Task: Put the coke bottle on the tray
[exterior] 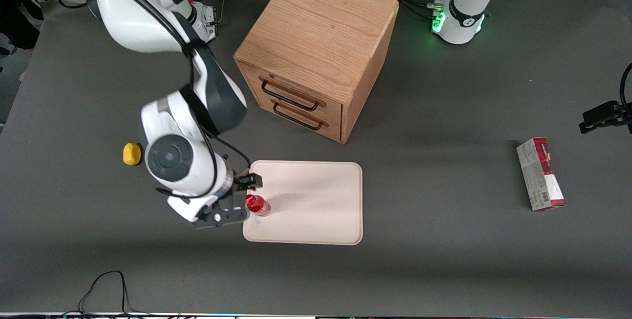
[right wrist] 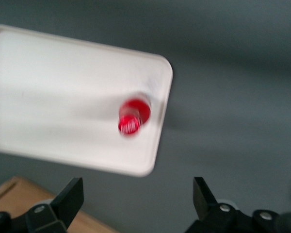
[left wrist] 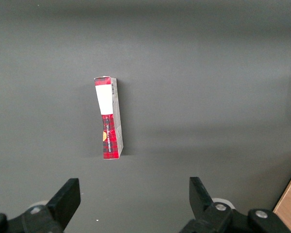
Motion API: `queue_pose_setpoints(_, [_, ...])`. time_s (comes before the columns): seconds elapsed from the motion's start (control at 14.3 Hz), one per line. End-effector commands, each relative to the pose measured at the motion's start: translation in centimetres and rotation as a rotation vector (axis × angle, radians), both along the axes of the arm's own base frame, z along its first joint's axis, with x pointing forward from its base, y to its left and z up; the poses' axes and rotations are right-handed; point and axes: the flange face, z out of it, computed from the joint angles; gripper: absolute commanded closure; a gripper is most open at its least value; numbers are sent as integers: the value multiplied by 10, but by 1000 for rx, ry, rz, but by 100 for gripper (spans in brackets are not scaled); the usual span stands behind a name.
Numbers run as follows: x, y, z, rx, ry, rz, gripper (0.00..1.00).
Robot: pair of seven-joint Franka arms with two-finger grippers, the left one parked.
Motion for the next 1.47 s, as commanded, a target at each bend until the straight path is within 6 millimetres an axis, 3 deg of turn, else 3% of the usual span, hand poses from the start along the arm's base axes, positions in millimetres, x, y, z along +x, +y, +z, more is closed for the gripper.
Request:
queue_pose_setpoints(0.0, [-35, -14, 65, -34, 19, -22, 0])
queue_pose_setpoints(0.21, [-81, -36, 111, -41, 25, -16, 0])
queue_pose_setpoints(0.35, [-105, -53, 128, -39, 12, -22, 0])
queue_pose_setpoints(0.77, [-126, -126, 154, -25, -51, -116, 0])
queue_pose_setpoints(0.91, [-134, -166, 153, -1, -79, -176, 0])
queue_pose_setpoints(1.12, [-146, -207, 153, 13, -102, -194, 0])
queue_pose_setpoints(1.4, [-145, -238, 159, 4, -109, -219, 0])
